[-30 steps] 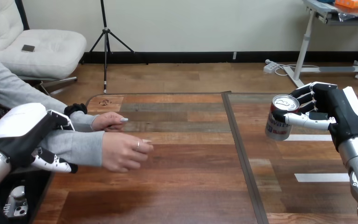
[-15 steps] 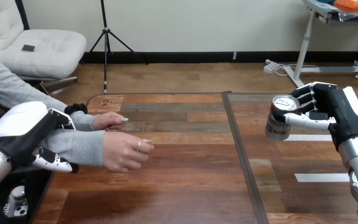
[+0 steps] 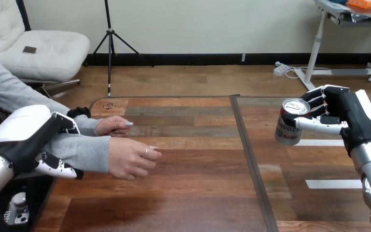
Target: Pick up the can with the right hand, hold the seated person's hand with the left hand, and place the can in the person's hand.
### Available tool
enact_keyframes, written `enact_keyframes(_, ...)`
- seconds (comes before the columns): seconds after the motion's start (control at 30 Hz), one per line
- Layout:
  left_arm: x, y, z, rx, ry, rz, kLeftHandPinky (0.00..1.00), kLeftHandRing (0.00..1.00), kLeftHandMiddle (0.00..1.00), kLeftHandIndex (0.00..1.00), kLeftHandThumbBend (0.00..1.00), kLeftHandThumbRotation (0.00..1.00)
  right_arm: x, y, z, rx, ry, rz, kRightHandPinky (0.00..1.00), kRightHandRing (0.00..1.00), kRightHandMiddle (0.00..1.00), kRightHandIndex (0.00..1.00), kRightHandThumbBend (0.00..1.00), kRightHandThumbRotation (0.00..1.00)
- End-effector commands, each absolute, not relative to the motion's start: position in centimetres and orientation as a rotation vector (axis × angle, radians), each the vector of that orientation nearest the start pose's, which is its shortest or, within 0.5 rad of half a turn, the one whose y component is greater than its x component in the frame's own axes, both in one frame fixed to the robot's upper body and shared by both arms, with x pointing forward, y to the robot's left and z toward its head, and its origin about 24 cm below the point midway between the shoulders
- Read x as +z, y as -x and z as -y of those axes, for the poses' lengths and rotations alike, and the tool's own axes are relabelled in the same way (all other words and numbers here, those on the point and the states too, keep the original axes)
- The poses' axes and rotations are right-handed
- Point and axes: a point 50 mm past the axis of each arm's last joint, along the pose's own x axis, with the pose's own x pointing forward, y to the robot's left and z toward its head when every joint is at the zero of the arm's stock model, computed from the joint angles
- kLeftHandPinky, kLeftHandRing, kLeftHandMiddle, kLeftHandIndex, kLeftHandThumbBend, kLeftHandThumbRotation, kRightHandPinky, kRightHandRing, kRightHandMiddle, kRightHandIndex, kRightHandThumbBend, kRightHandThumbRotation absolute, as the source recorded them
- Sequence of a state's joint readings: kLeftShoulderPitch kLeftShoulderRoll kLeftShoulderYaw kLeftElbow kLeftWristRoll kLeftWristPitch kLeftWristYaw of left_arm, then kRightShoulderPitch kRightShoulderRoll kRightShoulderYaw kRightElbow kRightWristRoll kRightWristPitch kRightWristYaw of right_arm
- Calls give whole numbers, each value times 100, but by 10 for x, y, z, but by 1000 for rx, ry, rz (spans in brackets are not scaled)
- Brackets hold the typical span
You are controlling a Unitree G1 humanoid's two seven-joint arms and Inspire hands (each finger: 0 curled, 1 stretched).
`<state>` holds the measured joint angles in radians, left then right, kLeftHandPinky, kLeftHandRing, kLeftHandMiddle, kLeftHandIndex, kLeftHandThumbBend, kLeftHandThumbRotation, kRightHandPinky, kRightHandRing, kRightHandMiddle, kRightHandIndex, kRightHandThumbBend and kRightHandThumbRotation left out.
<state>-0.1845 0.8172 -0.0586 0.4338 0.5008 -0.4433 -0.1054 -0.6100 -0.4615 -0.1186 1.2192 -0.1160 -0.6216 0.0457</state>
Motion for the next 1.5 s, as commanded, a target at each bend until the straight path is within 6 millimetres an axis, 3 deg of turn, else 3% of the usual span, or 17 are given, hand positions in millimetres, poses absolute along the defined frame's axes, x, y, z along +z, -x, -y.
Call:
enact_keyframes(0.0,105,-283,-283,-246,-1270,161,32,37,44,44,77,0,95,-351,270,-87,443,215,34,38,42,45,70,0)
enact_keyframes(0.6,100,-287,-268,-218,-1169,207,31,35,41,43,79,0,93,-351,266,-81,443,211,35,38,43,45,70,0)
enact_keyframes(1.47,93,-291,-243,-244,-1107,240,30,34,41,44,73,0,91,-350,262,-64,426,218,35,37,42,45,70,0)
